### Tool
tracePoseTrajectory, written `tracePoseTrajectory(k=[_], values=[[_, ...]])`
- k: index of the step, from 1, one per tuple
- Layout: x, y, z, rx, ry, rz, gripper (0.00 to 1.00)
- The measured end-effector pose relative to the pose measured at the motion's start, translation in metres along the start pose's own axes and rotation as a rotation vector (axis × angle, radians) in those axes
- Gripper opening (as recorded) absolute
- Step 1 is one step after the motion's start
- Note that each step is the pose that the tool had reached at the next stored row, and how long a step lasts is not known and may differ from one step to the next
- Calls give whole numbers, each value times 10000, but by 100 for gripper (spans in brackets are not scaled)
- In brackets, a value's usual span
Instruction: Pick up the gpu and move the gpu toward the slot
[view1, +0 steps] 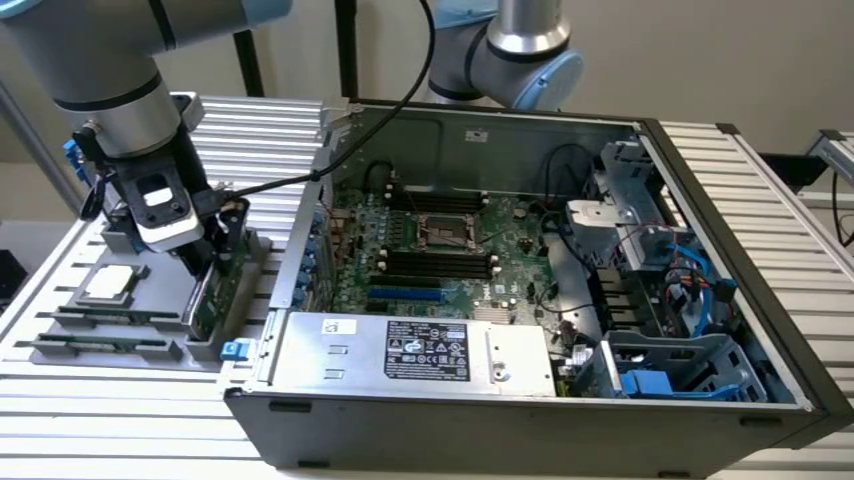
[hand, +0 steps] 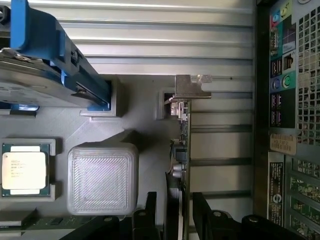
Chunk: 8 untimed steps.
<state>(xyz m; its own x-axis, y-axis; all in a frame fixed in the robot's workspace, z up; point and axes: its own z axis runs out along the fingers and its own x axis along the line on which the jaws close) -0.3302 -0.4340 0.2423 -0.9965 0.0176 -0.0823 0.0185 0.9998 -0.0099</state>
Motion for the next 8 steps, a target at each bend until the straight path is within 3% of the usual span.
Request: tracePoseTrajectory(k=[6,7,8], values=[[0,10,5,26,-1,-3,40],[1,11,5,31,-1,-3,33],[1,12,5,35,-2,-3,33]])
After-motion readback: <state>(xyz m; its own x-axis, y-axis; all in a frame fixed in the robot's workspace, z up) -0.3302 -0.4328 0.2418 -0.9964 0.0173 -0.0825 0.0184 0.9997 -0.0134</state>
